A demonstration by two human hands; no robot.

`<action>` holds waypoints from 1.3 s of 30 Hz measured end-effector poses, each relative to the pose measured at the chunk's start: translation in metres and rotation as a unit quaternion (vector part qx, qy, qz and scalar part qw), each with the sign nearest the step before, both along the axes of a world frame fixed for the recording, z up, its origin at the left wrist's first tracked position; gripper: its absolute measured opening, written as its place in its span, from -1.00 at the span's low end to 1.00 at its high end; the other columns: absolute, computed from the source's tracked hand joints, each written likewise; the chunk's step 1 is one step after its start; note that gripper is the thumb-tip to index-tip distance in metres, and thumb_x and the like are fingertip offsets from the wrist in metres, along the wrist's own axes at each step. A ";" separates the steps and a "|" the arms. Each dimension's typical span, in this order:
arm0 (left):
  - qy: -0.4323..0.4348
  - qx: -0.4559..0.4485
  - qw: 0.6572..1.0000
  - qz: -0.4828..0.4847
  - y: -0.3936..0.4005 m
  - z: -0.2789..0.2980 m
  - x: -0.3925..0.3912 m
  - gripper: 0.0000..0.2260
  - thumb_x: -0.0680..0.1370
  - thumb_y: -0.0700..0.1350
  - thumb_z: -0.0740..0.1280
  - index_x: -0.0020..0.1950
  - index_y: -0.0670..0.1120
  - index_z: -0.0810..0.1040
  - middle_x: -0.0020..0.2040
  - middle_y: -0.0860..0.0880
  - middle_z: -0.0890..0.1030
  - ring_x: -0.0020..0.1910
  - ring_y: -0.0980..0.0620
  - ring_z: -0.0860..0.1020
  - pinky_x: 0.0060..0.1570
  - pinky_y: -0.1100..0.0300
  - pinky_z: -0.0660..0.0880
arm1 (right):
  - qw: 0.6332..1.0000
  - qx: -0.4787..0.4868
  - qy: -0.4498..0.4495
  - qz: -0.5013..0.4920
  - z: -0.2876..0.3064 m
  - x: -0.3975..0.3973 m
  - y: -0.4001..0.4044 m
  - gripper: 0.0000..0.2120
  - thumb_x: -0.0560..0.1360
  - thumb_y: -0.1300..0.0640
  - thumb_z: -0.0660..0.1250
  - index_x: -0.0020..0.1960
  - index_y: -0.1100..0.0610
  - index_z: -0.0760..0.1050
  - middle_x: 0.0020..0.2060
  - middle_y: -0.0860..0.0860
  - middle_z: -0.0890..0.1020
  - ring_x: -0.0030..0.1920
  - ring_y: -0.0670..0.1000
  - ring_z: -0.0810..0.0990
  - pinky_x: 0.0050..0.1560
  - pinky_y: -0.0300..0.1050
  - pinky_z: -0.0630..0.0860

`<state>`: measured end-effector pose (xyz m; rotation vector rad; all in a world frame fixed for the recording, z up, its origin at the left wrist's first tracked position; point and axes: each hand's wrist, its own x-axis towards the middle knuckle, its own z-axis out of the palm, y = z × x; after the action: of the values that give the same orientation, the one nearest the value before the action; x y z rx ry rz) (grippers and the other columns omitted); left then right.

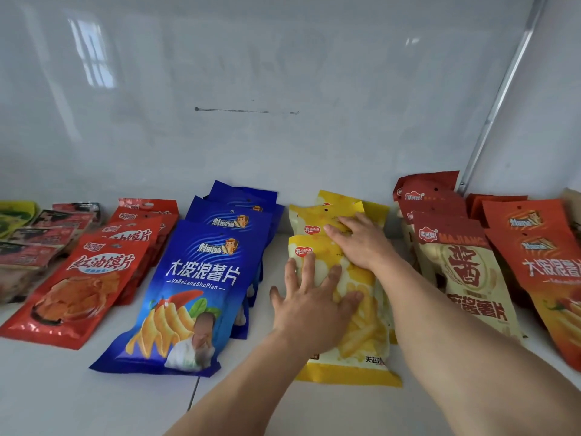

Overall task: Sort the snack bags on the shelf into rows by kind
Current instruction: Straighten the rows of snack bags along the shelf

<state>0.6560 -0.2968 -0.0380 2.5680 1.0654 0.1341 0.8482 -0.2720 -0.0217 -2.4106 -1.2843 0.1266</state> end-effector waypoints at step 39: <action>-0.289 -0.209 0.923 0.143 0.017 -0.009 0.002 -0.12 0.55 0.17 0.36 0.64 -0.05 -0.13 0.62 -0.01 -0.01 0.55 -0.10 0.19 0.46 -0.03 0.25 | 0.943 0.142 0.298 -0.049 -0.012 -0.062 -0.097 -0.19 0.57 -0.29 0.18 0.63 0.03 -0.10 0.56 -0.03 0.24 0.52 0.04 0.26 0.41 -0.16 0.22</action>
<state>0.6577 -0.2794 -0.0469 1.8080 1.0740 0.6238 0.7862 -0.3690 -0.0332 -1.9610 -0.8337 0.5563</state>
